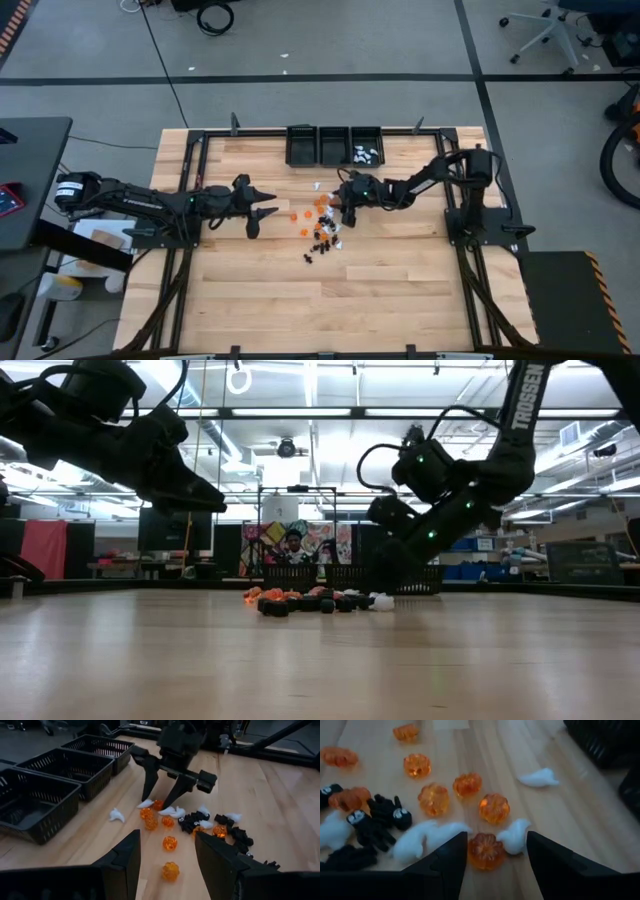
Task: Sort game pieces by color
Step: Put the orange game piece into the left black basket
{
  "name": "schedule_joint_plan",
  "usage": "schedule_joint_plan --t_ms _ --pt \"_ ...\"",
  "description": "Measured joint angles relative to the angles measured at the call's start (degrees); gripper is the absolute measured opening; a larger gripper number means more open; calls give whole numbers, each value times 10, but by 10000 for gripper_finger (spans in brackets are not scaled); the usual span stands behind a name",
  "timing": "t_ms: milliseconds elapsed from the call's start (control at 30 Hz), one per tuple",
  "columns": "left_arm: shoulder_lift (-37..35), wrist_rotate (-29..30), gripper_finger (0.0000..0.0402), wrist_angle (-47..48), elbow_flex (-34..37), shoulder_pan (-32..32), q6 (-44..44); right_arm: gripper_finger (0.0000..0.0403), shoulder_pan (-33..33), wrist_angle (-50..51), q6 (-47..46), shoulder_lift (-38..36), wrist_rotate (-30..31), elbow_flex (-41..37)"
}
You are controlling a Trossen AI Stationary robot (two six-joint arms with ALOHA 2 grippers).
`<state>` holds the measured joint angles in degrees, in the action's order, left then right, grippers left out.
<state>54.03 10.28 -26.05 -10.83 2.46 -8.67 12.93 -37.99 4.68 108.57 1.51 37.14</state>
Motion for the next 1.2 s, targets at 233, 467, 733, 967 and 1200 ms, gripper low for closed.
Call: schedule_joint_plan --t_ms 233,467,733,967,1200 --pt "0 0 167 2 0 -1 4 208 13 -18 -6 18 -53 1" --pt "0 0 167 18 0 -1 4 183 11 -6 14 16 -82 1" --pt "0 0 167 19 0 -1 9 141 12 20 18 15 -87 2" --pt "0 0 167 18 0 -1 8 116 11 48 20 0 -82 2" --pt "0 0 167 -2 0 -1 14 116 10 149 30 -63 -52 -2"
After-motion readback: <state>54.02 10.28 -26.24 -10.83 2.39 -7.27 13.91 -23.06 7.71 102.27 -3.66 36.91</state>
